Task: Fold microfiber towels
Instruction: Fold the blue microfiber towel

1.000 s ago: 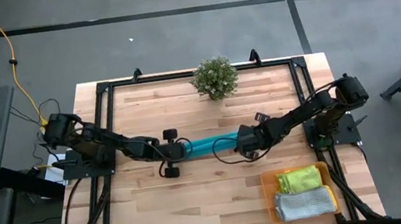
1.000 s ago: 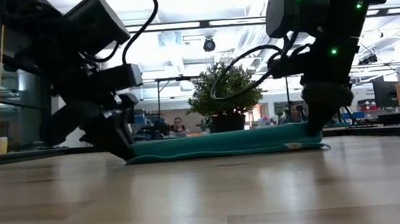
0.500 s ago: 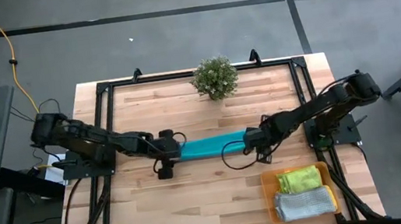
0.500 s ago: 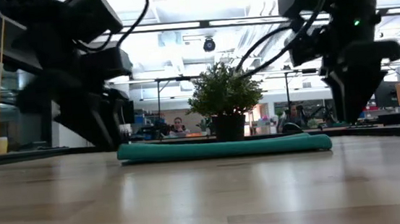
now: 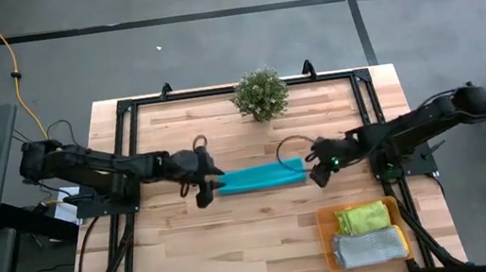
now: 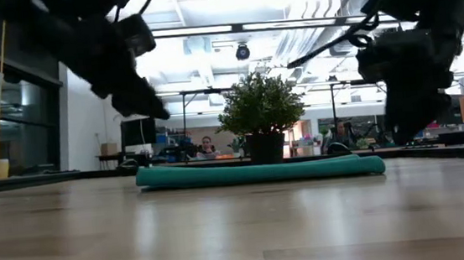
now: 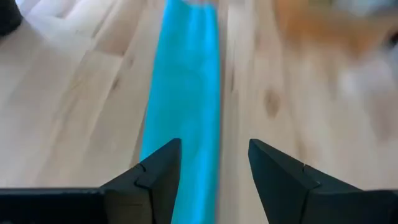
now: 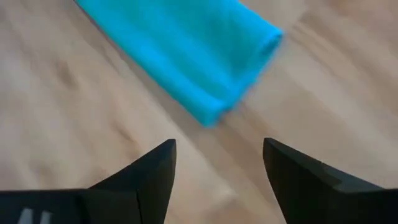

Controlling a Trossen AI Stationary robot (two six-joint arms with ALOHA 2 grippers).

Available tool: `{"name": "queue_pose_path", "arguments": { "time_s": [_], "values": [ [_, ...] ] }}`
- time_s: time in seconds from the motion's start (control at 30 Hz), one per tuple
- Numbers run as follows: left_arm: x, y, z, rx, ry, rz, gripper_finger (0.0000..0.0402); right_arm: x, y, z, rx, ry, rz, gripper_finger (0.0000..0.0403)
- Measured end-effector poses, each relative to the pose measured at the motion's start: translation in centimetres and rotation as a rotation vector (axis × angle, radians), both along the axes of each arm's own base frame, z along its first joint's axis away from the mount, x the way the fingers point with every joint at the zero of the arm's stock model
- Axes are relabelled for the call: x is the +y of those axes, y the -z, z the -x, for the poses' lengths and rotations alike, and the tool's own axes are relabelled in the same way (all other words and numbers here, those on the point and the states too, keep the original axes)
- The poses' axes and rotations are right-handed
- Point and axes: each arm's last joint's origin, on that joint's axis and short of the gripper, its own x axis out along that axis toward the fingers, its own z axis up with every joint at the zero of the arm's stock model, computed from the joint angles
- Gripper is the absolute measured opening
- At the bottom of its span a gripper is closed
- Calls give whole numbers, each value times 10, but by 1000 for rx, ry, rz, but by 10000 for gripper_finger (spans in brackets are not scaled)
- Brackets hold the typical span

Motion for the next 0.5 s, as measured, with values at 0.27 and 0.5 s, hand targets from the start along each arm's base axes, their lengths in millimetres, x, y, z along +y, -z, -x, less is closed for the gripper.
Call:
{"name": "queue_pose_path", "arguments": {
  "time_s": [0.27,0.5],
  "values": [
    [26,24,19,-160,-216,312,179,-13,31,11,-178,334,-211,232],
    [23,41,31,-52,-259,435,179,-21,48,13,-237,452,-246,232]
  ]
}}
